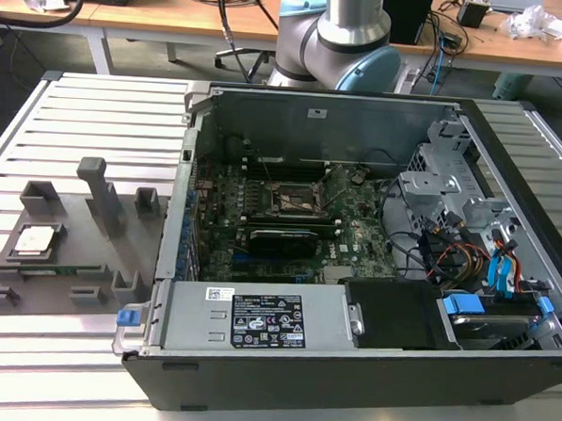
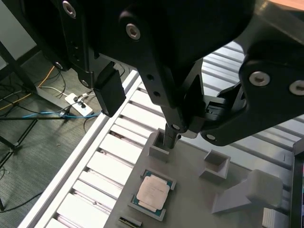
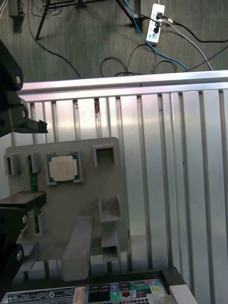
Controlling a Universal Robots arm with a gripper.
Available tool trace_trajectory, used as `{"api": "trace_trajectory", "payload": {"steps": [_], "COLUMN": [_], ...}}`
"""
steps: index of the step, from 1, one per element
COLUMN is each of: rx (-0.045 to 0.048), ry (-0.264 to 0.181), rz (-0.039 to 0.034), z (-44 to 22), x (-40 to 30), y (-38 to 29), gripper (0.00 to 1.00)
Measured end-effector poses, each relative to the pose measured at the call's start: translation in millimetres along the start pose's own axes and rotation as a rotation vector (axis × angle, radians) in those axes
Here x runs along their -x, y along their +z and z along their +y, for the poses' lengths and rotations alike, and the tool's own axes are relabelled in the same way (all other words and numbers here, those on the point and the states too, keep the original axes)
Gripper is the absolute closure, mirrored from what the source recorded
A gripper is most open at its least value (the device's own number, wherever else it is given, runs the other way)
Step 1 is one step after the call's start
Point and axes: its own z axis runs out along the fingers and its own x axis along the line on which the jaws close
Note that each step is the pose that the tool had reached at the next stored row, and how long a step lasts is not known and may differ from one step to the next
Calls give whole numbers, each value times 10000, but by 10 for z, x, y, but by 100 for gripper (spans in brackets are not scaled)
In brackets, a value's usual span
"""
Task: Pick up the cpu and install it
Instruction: 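Pick up the cpu and move it towards the insertion slot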
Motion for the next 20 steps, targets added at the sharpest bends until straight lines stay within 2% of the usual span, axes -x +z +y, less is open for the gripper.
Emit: {"api": "trace_trajectory", "payload": {"steps": [20], "rx": [0], "ry": [0], "rz": [0], "z": [-3], "x": [-1], "y": [64], "gripper": [40]}}
